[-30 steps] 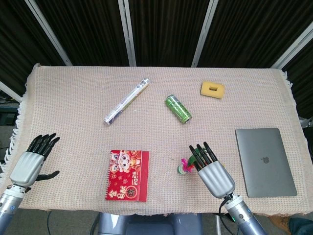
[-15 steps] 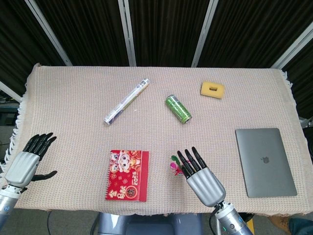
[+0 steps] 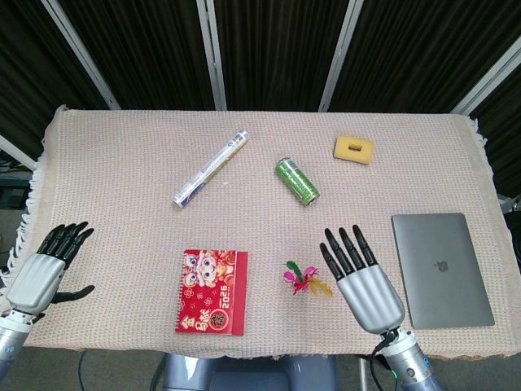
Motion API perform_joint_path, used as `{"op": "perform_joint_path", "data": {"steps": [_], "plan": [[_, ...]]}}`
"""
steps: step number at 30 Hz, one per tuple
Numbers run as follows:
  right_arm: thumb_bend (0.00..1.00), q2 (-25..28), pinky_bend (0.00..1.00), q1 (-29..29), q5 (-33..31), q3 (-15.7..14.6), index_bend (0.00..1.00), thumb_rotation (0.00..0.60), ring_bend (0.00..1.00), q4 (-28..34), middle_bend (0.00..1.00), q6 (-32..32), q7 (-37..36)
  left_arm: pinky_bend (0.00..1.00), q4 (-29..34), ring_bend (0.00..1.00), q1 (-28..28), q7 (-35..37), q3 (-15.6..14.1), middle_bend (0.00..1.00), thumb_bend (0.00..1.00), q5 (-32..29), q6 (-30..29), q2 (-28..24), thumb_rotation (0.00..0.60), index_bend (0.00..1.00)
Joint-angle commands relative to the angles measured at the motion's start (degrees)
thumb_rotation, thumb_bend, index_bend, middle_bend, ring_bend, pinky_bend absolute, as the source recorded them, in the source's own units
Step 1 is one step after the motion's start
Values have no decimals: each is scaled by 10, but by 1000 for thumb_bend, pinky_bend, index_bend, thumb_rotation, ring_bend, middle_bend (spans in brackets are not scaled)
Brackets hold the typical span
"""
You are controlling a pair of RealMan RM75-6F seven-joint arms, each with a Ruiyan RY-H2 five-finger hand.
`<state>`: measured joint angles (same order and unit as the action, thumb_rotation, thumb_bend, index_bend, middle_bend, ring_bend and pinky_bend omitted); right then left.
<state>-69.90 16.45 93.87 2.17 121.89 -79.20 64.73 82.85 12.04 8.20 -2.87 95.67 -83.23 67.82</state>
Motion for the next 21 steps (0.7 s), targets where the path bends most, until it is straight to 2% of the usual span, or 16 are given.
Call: {"op": "perform_joint_path", "data": {"steps": [1, 4, 6, 7, 9, 15, 18, 21], "plan": [[107, 57, 0, 24, -71, 71, 54, 600, 0, -108, 0, 6, -212, 0, 0, 0, -1, -9, 2, 0, 8, -3, 0, 3, 600, 0], [104, 65, 0, 35, -97, 98, 50, 600, 0, -209, 0, 16, -349, 0, 3, 0, -2, -23, 4, 0, 8, -8, 2, 7, 600, 0], [97, 60, 0, 35, -114, 107, 35, 600, 0, -278, 0, 22, -436, 0, 4, 0, -2, -33, 6, 0, 7, -13, 7, 11, 600, 0], [91, 56, 0, 31, -119, 106, 20, 600, 0, -305, 0, 20, -472, 0, 4, 0, -1, -38, 6, 0, 7, -16, 10, 13, 600, 0], [86, 51, 0, 3, -122, 87, 2, 600, 0, -337, 0, 8, -539, 0, 6, 0, -1, -49, 9, 0, 7, -22, 14, 17, 600, 0], [84, 42, 0, -71, -84, 19, 0, 600, 0, -347, 0, -54, -569, 0, -5, 0, 0, -63, 14, 0, 7, -17, 6, 35, 600, 0], [84, 21, 0, -85, -77, 11, 0, 600, 0, -369, 0, -72, -582, 0, -13, 0, 0, -60, 14, 0, 8, -11, -1, 42, 600, 0], [84, 21, 0, -86, -72, 3, 0, 600, 0, -370, 0, -65, -563, 0, -19, 0, -1, -59, 14, 0, 10, -6, -8, 45, 600, 0]]}}
